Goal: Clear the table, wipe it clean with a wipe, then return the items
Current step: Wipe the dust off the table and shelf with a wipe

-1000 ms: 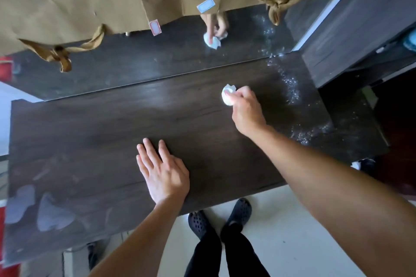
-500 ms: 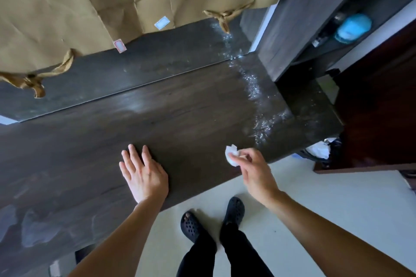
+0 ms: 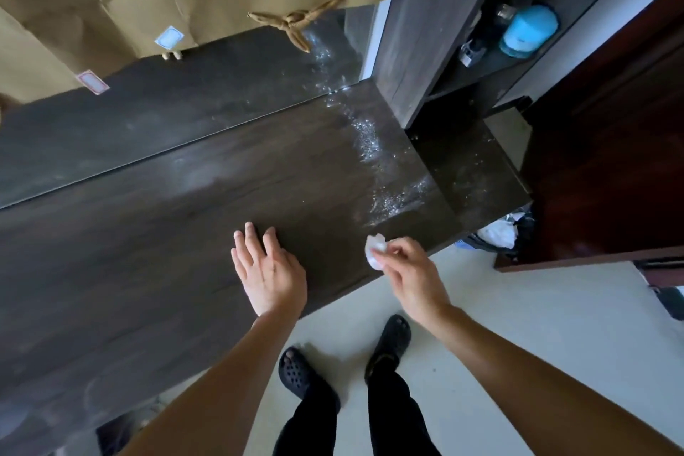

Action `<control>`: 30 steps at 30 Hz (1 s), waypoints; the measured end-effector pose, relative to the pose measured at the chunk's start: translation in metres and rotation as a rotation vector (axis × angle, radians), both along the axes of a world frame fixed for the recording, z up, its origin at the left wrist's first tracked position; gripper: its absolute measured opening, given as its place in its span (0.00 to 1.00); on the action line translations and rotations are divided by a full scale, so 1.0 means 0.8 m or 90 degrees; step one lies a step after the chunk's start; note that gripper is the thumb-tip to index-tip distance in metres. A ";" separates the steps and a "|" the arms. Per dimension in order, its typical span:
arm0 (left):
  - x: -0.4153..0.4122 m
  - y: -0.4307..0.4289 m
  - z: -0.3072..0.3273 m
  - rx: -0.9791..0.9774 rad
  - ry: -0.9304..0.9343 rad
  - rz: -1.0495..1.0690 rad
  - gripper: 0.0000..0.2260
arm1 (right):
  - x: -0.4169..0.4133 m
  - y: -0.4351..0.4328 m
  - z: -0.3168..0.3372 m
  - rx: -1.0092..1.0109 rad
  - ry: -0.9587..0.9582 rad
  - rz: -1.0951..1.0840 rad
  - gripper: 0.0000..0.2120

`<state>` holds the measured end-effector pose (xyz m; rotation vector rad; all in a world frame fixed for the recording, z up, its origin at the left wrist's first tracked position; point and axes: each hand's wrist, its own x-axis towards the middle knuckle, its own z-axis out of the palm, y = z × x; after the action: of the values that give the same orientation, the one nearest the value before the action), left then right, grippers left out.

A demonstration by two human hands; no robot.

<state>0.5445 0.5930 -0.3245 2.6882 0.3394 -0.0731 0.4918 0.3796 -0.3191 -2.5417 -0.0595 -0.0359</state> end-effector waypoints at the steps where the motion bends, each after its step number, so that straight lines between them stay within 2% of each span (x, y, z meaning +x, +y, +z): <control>1: 0.001 -0.007 -0.003 -0.005 -0.007 0.020 0.19 | 0.016 -0.029 -0.001 -0.002 0.000 -0.047 0.12; 3: 0.003 -0.021 -0.008 -0.012 -0.016 0.058 0.20 | 0.059 -0.079 0.001 -0.018 -0.002 -0.139 0.09; 6: 0.001 -0.036 -0.015 0.011 -0.014 0.079 0.20 | 0.125 -0.108 -0.002 -0.041 0.012 -0.167 0.09; 11: 0.004 -0.045 -0.019 0.069 -0.010 0.093 0.22 | 0.204 -0.097 -0.009 -0.034 -0.010 -0.163 0.21; 13: 0.003 -0.046 -0.020 0.082 -0.007 0.098 0.23 | 0.178 -0.094 -0.011 -0.015 -0.010 -0.140 0.20; 17: 0.003 -0.048 -0.017 0.110 0.000 0.100 0.23 | 0.072 -0.099 -0.003 0.020 0.002 0.111 0.14; 19: 0.005 -0.050 -0.015 0.115 -0.001 0.106 0.24 | 0.088 -0.111 -0.001 0.017 -0.018 0.176 0.15; 22: 0.007 -0.053 -0.013 0.121 -0.002 0.107 0.24 | 0.188 -0.118 -0.008 -0.001 -0.082 0.066 0.13; 25: 0.007 -0.053 -0.014 0.128 -0.001 0.109 0.24 | 0.261 -0.110 -0.016 -0.025 -0.049 -0.061 0.13; 27: 0.006 -0.052 -0.015 0.133 -0.001 0.111 0.24 | 0.244 -0.099 -0.014 -0.030 -0.062 -0.033 0.14; 30: 0.005 -0.052 -0.015 0.132 0.000 0.110 0.24 | 0.153 -0.098 -0.010 -0.014 -0.073 0.106 0.15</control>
<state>0.5483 0.5518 -0.3361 2.8495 0.6079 0.0143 0.6144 0.3015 -0.3268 -2.5457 -0.3167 -0.1158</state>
